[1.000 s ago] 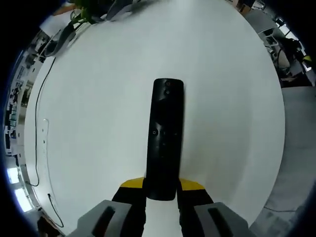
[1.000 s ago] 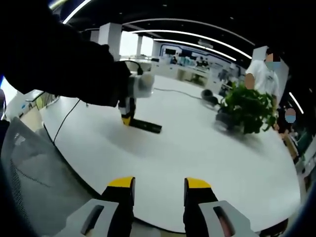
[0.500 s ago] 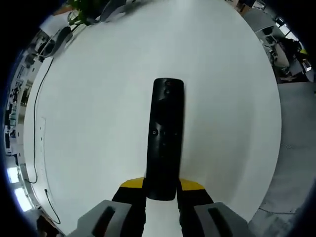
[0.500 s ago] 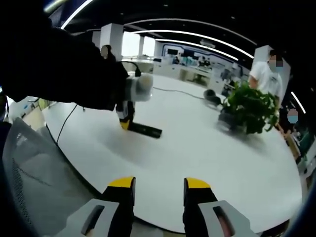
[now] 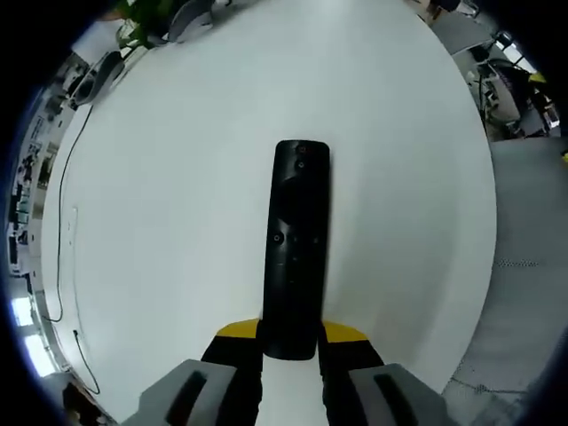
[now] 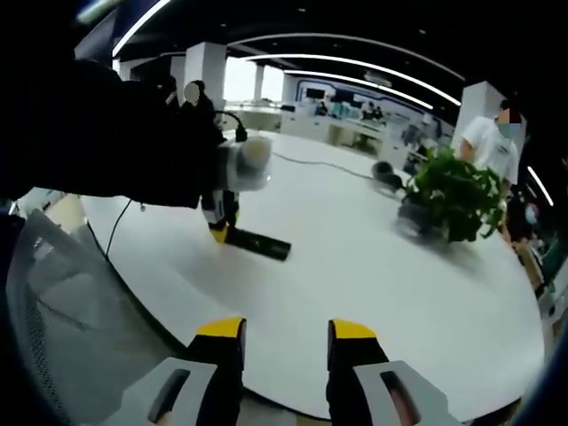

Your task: Press the specified remote control buttons in sequence, fully releasing each button before pressing the next.

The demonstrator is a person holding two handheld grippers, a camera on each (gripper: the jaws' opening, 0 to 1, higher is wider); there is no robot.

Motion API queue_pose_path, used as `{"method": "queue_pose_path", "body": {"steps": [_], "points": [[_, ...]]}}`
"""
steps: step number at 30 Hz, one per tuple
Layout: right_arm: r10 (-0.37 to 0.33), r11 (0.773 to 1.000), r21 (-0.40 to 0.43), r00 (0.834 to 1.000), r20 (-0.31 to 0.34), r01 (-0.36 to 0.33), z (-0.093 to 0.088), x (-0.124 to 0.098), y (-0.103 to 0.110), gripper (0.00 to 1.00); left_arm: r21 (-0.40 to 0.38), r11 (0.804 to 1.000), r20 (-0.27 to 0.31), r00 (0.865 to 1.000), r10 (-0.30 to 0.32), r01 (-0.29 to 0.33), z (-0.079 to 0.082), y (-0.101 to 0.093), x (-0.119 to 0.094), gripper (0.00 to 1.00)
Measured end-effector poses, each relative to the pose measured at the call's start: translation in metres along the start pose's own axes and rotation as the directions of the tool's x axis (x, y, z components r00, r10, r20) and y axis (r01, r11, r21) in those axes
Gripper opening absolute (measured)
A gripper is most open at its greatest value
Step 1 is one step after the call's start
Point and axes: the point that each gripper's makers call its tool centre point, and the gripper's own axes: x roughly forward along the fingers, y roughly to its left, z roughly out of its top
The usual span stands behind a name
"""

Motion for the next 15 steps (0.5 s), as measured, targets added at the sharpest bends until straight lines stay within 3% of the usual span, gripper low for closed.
{"method": "queue_pose_path", "body": {"steps": [15], "points": [[0.025, 1.0, -0.012, 1.0, -0.014, -0.025, -0.002, 0.001, 0.005, 0.27, -0.023, 1.0, 0.053, 0.999, -0.007, 0.008, -0.007, -0.04, -0.002, 0.23]]}}
